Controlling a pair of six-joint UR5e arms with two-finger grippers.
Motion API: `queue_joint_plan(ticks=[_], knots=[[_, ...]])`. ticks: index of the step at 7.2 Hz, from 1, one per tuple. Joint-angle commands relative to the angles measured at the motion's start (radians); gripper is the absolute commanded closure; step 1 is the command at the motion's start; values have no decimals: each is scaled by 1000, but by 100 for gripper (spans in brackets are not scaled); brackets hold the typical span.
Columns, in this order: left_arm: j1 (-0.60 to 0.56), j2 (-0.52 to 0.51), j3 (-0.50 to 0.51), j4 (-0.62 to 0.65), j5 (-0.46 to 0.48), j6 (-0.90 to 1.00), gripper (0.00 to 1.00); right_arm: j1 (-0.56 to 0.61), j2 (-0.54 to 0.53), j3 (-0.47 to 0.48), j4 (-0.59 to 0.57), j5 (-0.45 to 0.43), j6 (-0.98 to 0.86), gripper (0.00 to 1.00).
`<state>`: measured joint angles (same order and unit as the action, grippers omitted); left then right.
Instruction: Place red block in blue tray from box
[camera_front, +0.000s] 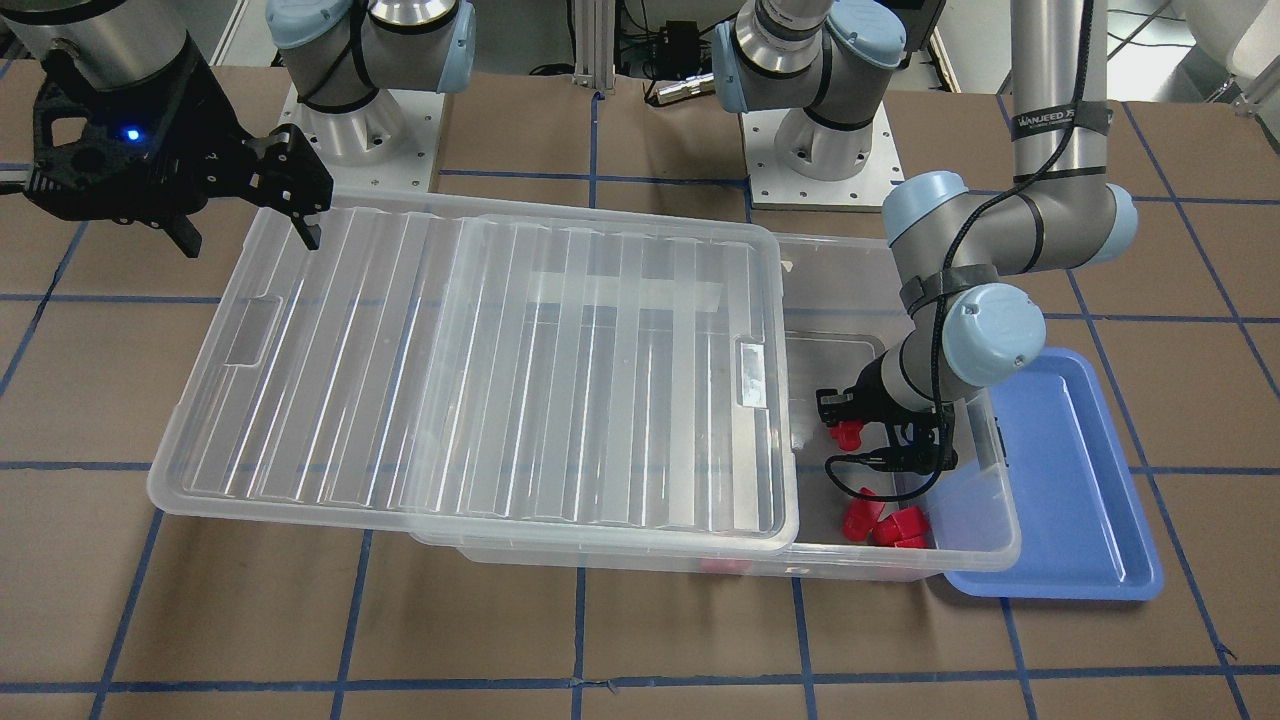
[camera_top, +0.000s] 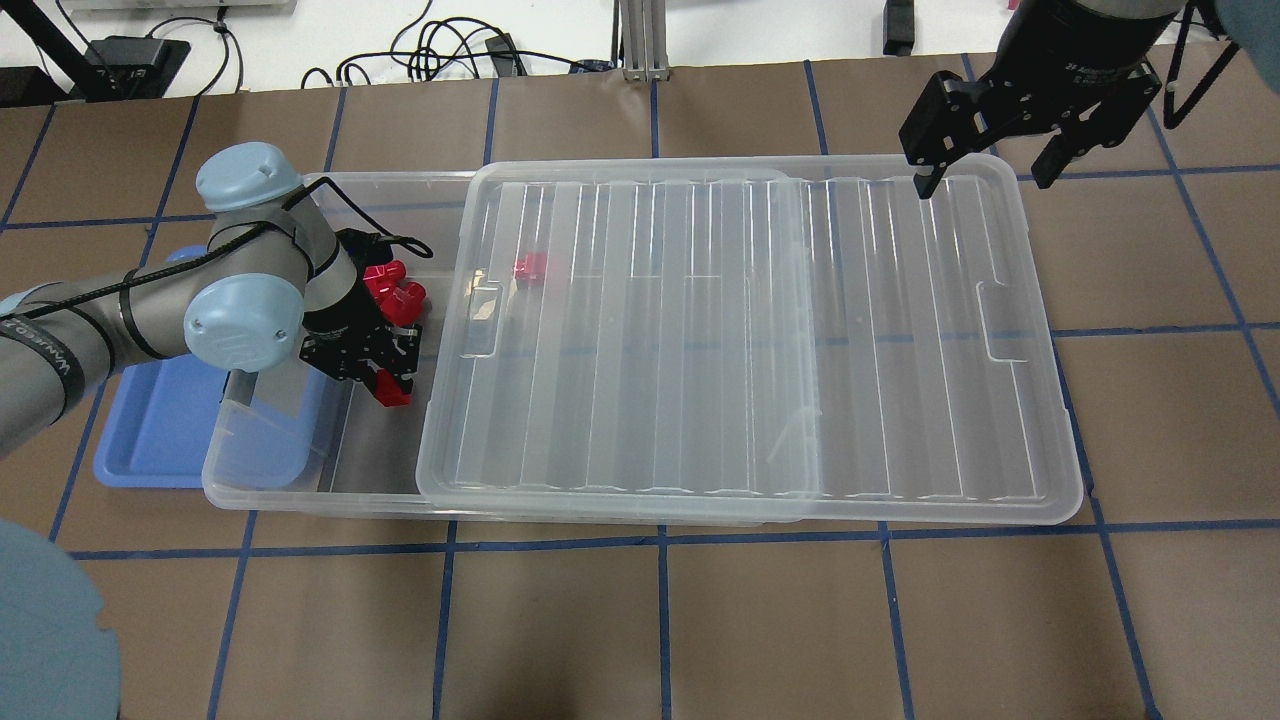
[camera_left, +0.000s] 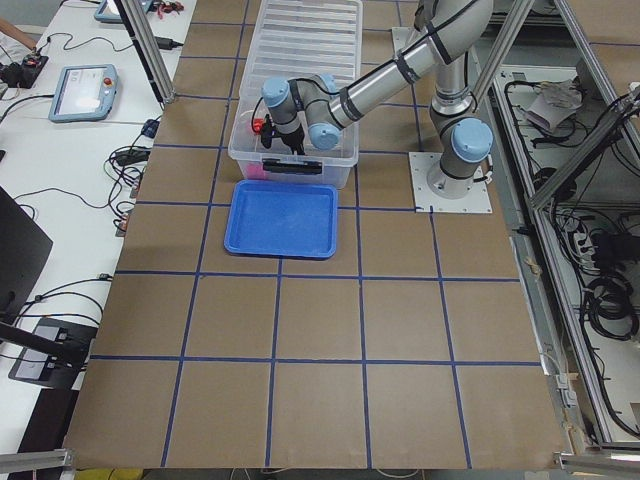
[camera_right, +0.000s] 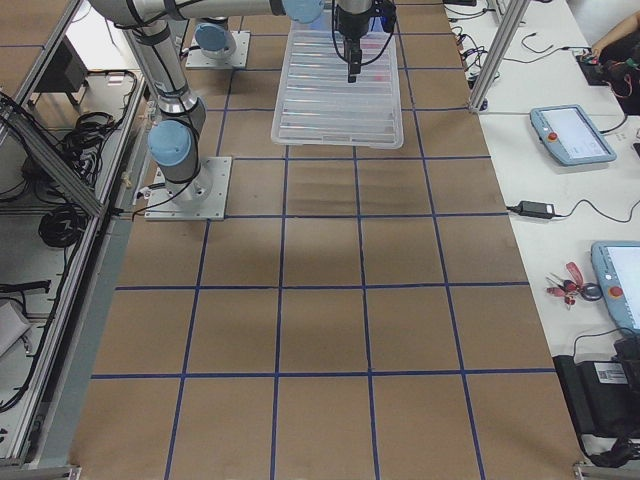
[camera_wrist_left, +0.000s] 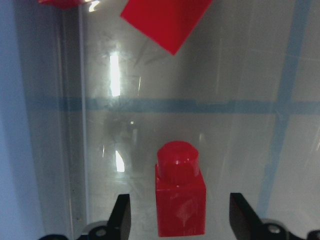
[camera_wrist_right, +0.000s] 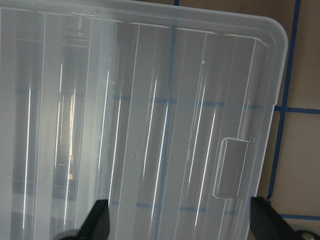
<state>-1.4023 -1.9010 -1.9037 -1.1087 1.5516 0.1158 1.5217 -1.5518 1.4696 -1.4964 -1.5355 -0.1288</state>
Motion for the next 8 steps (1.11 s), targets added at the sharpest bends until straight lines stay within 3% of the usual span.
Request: queue_joint_plan(ticks=[1,3,5,6,8], knots=[[9,36,122,-146,4,-5,100,0,-1,0,2,2,0,0],[9,65,303,-383,5,-39,100,0,-1,0,2,2,0,0],[22,99,488,-532,21,-39,100,0,-1,0,1,2,0,0],[75,88,553,-572,36,-27,100,0,1,0,2,2,0,0],[214,65,574,-576,45,106,100,0,-2,3,8,2,0,0]])
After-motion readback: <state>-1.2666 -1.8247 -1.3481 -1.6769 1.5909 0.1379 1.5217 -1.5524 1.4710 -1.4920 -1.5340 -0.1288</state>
